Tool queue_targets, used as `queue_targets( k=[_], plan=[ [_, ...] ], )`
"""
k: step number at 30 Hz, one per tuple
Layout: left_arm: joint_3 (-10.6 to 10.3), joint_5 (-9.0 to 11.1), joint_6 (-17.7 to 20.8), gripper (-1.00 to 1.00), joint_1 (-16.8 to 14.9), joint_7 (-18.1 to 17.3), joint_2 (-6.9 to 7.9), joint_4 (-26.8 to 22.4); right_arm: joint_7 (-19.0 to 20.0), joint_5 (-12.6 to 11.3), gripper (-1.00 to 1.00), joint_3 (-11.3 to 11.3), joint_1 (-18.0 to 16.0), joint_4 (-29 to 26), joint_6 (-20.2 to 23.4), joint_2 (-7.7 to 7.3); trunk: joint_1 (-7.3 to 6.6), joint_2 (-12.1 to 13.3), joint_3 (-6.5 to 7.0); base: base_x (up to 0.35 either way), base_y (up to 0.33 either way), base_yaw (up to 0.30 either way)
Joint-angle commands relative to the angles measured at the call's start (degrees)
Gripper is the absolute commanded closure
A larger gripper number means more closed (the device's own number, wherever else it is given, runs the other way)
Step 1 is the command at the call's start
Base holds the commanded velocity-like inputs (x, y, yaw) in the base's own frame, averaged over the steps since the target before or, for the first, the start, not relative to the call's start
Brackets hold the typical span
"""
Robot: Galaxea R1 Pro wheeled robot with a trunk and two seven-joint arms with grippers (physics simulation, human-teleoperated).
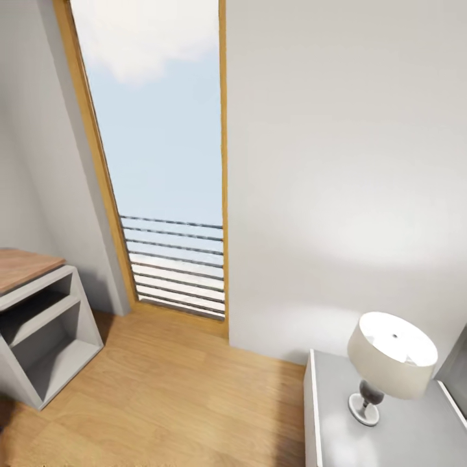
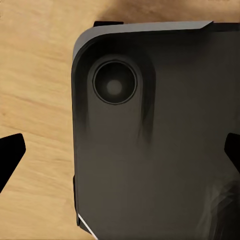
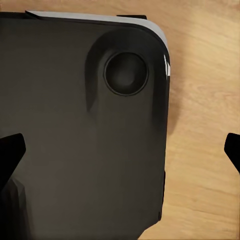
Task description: Attach the digital camera to the camera tripod in the bedroom.
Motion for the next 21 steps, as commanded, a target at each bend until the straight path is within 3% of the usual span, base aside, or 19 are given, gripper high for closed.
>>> queue_targets(
  k=[1, 21],
  plan=[
    [0.1, 0.1, -0.1, -1.0, 0.0, 0.1, -0.01, -0.1, -0.1, 0.0, -1.0, 0.0, 0.0, 0.0, -0.2, 0.0, 0.0, 0.0, -0.04, 0.0, 0.0, 0.139],
    [0.1, 0.1, -0.4, -1.0, 0.0, 0.1, -0.01, -0.1, -0.1, 0.0, -1.0, 0.0, 0.0, 0.0, -0.2, 0.0, 0.0, 0.0, -0.04, 0.0, 0.0, 0.139]
  ],
)
